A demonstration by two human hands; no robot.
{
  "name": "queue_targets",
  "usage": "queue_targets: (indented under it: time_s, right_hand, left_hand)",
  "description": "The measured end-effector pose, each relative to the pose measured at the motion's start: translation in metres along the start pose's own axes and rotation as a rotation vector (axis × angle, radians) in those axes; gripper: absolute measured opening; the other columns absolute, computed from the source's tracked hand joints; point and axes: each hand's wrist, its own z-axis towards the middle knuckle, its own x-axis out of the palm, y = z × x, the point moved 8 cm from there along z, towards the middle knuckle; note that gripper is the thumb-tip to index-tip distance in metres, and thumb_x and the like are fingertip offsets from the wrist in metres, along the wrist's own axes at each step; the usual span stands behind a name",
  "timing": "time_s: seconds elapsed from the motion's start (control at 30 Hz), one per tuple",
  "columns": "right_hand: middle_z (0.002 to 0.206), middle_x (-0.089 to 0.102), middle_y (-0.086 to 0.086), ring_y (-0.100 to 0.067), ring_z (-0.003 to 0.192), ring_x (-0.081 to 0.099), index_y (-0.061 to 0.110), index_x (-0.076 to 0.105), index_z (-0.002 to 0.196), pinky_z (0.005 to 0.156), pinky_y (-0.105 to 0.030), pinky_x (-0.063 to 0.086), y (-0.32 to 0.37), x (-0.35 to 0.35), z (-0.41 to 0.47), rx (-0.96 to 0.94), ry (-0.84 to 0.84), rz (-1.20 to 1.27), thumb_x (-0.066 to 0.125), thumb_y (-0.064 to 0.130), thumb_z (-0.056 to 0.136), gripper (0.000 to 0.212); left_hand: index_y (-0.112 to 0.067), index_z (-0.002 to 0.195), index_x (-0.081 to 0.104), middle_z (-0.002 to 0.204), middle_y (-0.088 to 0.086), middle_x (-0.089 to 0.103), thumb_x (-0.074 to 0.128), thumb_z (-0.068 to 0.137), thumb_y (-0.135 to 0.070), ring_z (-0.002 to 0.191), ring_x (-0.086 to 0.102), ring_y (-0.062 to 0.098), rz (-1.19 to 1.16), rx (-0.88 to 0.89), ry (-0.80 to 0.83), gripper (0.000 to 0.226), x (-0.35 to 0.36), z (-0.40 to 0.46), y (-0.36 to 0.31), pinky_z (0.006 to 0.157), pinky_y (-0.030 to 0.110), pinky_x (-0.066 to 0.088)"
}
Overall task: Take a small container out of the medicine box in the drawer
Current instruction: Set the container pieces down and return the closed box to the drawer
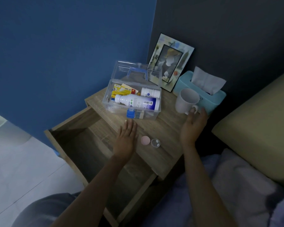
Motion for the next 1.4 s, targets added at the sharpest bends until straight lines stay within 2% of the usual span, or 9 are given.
queue_targets:
  time_s: [0.1, 0.23, 0.3, 0.5, 0.8, 1.0, 1.17, 1.33, 1.4]
  right_hand:
    - [0.131, 0.055, -0.021, -0.026, 0.120, 0.053, -0.003, 0.047, 0.134, 0.098, -0.026, 0.039, -0.014, 0.012, 0.027, 0.096, -0.038, -0.040, 0.043, 0.023, 0.100, 0.043]
    - [0.125, 0.060, -0.025, -0.032, 0.114, 0.058, -0.008, 0.054, 0.122, 0.081, -0.028, 0.042, -0.048, 0.029, 0.041, 0.376, -0.037, -0.016, 0.037, 0.026, 0.103, 0.042]
    - [0.129, 0.059, -0.024, -0.033, 0.117, 0.058, -0.007, 0.051, 0.125, 0.087, -0.034, 0.046, -0.058, 0.036, 0.042, 0.455, -0.017, 0.022, 0.036, 0.027, 0.104, 0.043]
    - [0.121, 0.062, -0.027, -0.032, 0.111, 0.060, -0.011, 0.055, 0.119, 0.066, -0.022, 0.035, -0.061, 0.036, 0.040, 0.400, 0.018, 0.069, 0.039, 0.024, 0.104, 0.041]
    - [0.098, 0.063, -0.017, -0.019, 0.091, 0.056, -0.006, 0.062, 0.103, 0.075, -0.023, 0.039, -0.050, -0.001, -0.015, 0.386, 0.066, 0.111, 0.044, 0.027, 0.102, 0.038]
    - [0.086, 0.060, -0.009, -0.012, 0.074, 0.054, -0.003, 0.062, 0.094, 0.054, 0.001, 0.038, -0.048, -0.023, -0.056, 0.382, 0.097, 0.127, 0.046, 0.025, 0.101, 0.034]
    - [0.072, 0.054, -0.001, -0.006, 0.067, 0.049, 0.003, 0.057, 0.085, 0.055, -0.001, 0.038, -0.049, -0.031, -0.069, 0.369, 0.136, 0.146, 0.045, 0.024, 0.102, 0.030]
    - [0.083, 0.057, -0.012, -0.014, 0.074, 0.051, 0.001, 0.057, 0.088, 0.065, -0.019, 0.042, -0.054, -0.030, -0.073, 0.404, 0.151, 0.172, 0.044, 0.026, 0.102, 0.031]
    - [0.088, 0.058, -0.010, -0.016, 0.080, 0.053, 0.003, 0.056, 0.093, 0.065, -0.018, 0.041, -0.052, -0.032, -0.072, 0.416, 0.139, 0.149, 0.046, 0.025, 0.101, 0.025]
  left_hand:
    - [-0.016, 0.155, 0.011, 0.164, 0.005, 0.002, 0.018, 0.104, -0.035, 0.152, -0.005, 0.022, -0.007, 0.021, -0.054, 0.055, 0.005, 0.001, 0.002, 0.121, 0.034, -0.004]
    - [-0.016, 0.155, 0.014, 0.164, 0.004, 0.006, 0.018, 0.103, -0.035, 0.151, -0.003, 0.020, -0.027, 0.022, -0.074, 0.055, 0.007, 0.002, 0.005, 0.120, 0.033, -0.001]
    - [-0.016, 0.155, 0.014, 0.164, 0.004, 0.006, 0.018, 0.103, -0.035, 0.150, -0.006, 0.018, -0.034, 0.019, -0.083, 0.056, 0.007, 0.002, 0.004, 0.120, 0.033, -0.001]
    - [-0.017, 0.155, 0.010, 0.164, 0.002, 0.002, 0.020, 0.104, -0.034, 0.151, -0.007, 0.019, -0.039, 0.009, -0.066, 0.055, 0.009, 0.003, 0.006, 0.120, 0.033, -0.003]
    - [-0.020, 0.155, 0.004, 0.164, 0.001, -0.003, 0.014, 0.103, -0.038, 0.149, -0.012, 0.017, -0.035, -0.006, -0.028, 0.056, 0.010, 0.003, 0.006, 0.120, 0.032, -0.004]
    - [-0.019, 0.155, 0.005, 0.165, 0.002, -0.002, 0.015, 0.103, -0.038, 0.149, -0.012, 0.017, -0.039, -0.005, -0.023, 0.057, 0.009, 0.003, 0.006, 0.121, 0.034, -0.001]
    - [-0.020, 0.155, 0.003, 0.165, 0.001, -0.003, 0.014, 0.103, -0.038, 0.146, -0.016, 0.016, -0.037, -0.010, -0.016, 0.056, 0.008, 0.003, 0.007, 0.120, 0.032, -0.003]
    - [-0.019, 0.155, 0.003, 0.165, 0.003, -0.004, 0.019, 0.104, -0.038, 0.151, -0.009, 0.020, -0.069, -0.010, 0.031, 0.057, 0.001, 0.003, 0.005, 0.123, 0.035, 0.001]
    - [-0.018, 0.155, 0.012, 0.165, 0.005, 0.006, 0.029, 0.103, -0.036, 0.153, 0.004, 0.022, -0.133, 0.002, 0.042, 0.058, -0.011, 0.001, 0.004, 0.124, 0.036, 0.013]
